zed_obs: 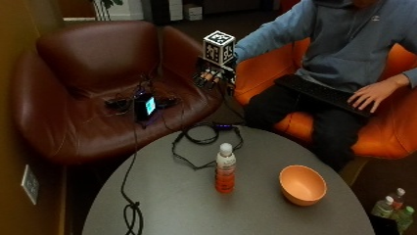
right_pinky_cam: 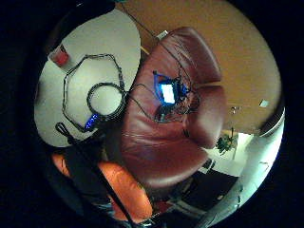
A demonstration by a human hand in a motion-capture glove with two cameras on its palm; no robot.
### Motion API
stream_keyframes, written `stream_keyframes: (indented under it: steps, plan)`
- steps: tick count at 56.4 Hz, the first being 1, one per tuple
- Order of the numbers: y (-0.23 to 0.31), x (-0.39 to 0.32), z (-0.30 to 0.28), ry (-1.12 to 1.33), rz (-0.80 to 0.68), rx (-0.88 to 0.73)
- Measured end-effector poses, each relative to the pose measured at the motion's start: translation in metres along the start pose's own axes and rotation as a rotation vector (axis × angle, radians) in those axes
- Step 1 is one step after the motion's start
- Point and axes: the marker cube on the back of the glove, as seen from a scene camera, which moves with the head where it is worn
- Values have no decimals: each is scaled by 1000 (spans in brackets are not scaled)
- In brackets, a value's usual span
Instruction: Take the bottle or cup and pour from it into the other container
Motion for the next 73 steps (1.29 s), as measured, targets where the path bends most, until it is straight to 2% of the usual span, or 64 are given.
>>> stream_keyframes:
  steps: [14,37,73]
  plan:
    - [5,-1,-26,21,24,23]
    - [20,17,-57,125,-17,19]
    - [-5,14,-26,133,-3,-11]
